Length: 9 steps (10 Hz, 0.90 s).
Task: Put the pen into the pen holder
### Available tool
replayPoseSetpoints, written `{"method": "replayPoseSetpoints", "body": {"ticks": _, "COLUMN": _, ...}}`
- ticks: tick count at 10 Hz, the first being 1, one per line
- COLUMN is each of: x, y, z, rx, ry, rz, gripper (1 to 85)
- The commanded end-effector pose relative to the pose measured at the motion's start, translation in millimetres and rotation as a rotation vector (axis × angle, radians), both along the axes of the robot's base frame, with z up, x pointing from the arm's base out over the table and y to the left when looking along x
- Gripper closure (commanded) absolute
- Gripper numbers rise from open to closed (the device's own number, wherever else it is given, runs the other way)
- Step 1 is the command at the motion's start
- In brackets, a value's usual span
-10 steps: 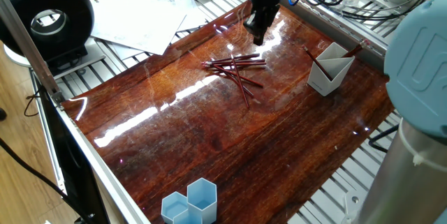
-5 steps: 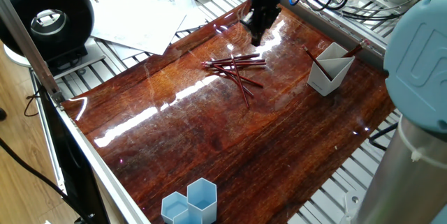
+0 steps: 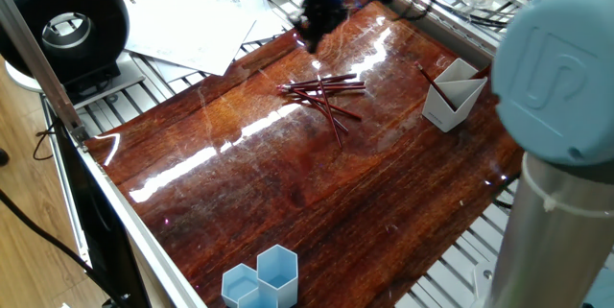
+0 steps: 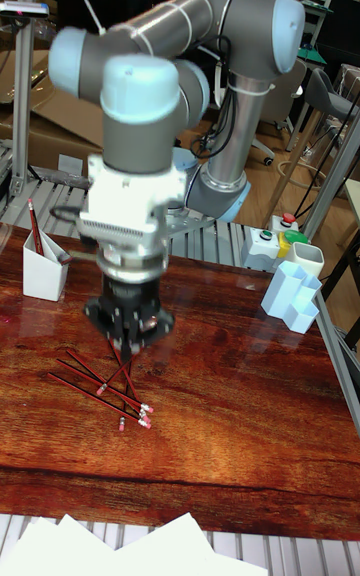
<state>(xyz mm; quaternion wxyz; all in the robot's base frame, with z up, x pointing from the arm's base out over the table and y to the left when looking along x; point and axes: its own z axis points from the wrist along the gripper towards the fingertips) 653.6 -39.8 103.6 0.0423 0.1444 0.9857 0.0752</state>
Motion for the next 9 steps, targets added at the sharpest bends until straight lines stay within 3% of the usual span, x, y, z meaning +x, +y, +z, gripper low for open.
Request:
{"method": "replayPoseSetpoints", "body": {"ticks": 1, "x": 26.5, "y": 4, "z": -8.3, "rx": 0.026, "ry": -0.009, "rz": -0.19, "gripper": 84.7}}
{"method": "replayPoseSetpoints", "body": {"ticks": 2, "x": 13.7, "y": 17, "z": -9.5, "rx": 0.085, "ry": 0.036, "rz": -0.172, "gripper": 79.0}}
{"method": "replayPoseSetpoints", "body": {"ticks": 3, "x": 2.7, "y": 19, "z": -12.5, "rx": 0.094, "ry": 0.059, "rz": -0.142, "gripper": 64.7}}
{"method": "replayPoseSetpoints", "body": {"ticks": 5, "x": -10.1, "y": 16, "z": -23.3, "rx": 0.102, "ry": 0.062, "rz": -0.081, "gripper": 42.3}}
{"method": "replayPoseSetpoints", "body": {"ticks": 7, "x": -16.4, "y": 2, "z": -35.8, "rx": 0.067, "ry": 0.032, "rz": -0.035, "gripper": 29.7}}
{"method": "replayPoseSetpoints", "body": {"ticks": 9, "x": -20.1, "y": -3, "z": -41.5, "rx": 0.078, "ry": 0.004, "rz": 0.007, "gripper": 13.7}}
